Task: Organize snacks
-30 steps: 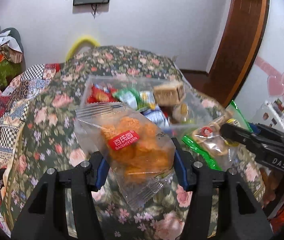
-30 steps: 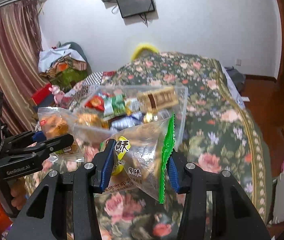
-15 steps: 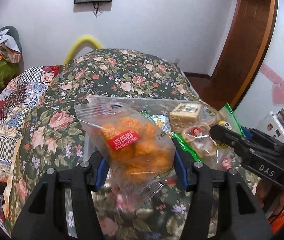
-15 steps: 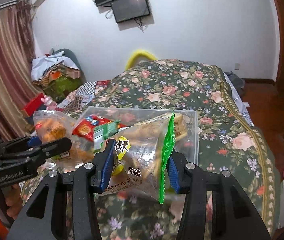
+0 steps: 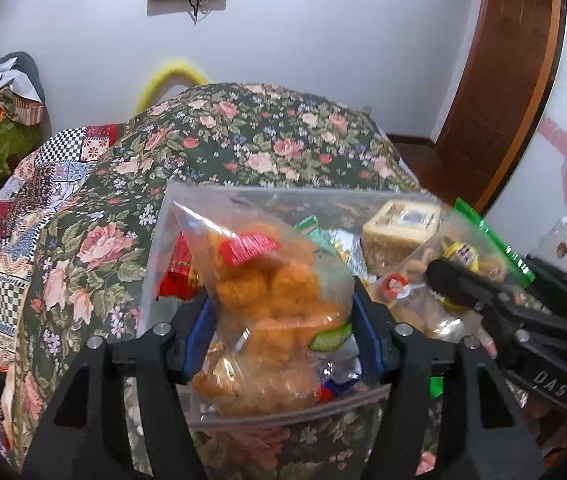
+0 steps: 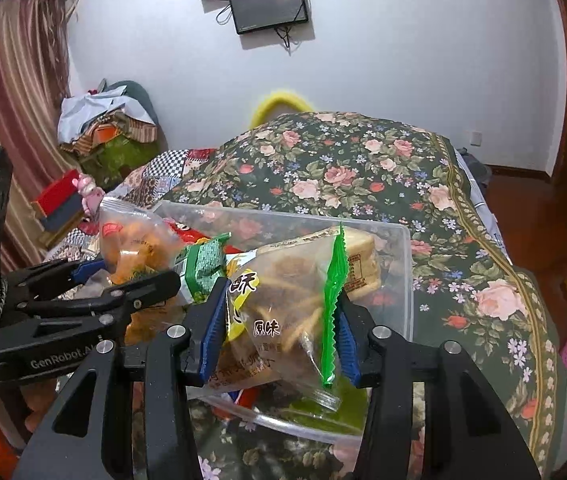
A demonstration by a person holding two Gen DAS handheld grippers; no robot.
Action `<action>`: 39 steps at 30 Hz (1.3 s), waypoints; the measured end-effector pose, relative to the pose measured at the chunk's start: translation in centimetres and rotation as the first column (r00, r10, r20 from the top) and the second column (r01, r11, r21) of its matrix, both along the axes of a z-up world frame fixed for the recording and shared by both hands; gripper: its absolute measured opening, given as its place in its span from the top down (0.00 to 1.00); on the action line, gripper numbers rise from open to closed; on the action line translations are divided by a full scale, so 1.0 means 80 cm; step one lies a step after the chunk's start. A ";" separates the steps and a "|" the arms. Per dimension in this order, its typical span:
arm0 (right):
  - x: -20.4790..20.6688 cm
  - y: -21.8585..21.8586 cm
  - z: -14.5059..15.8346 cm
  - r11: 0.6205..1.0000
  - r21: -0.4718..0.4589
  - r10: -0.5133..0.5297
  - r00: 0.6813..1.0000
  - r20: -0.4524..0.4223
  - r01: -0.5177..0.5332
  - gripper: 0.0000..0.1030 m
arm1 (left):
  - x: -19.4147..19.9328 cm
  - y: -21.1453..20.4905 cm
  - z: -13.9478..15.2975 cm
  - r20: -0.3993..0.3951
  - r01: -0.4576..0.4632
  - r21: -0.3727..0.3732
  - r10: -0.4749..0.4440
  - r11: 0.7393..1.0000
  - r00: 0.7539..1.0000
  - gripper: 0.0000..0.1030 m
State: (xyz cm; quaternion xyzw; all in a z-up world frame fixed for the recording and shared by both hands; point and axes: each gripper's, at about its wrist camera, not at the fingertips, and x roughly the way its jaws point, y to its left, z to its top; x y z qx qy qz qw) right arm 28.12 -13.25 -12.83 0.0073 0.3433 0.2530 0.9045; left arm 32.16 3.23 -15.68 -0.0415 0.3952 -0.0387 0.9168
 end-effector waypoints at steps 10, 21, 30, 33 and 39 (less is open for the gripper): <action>-0.028 -0.020 0.034 0.999 -0.026 -0.046 0.997 0.057 0.048 0.29 | -0.052 0.002 0.047 0.084 0.001 0.025 -0.003 1.000 0.996 0.31; -0.116 -0.053 0.123 0.997 0.065 -0.041 0.985 0.166 0.031 0.28 | -0.175 0.005 0.152 0.327 -0.040 -0.006 0.040 0.999 0.944 0.31; -0.199 -0.068 0.182 0.991 0.126 -0.071 0.949 0.306 0.034 0.16 | -0.266 0.003 0.209 0.458 -0.062 -0.048 0.077 0.997 0.885 0.12; -0.210 -0.067 0.189 0.991 0.126 -0.077 0.939 0.334 0.037 0.04 | -0.284 0.000 0.215 0.478 -0.081 -0.040 0.090 0.996 0.874 0.02; -0.223 -0.061 0.191 0.992 0.108 -0.096 0.923 0.373 0.059 0.00 | -0.304 -0.001 0.219 0.493 -0.099 -0.035 0.103 0.995 0.864 0.01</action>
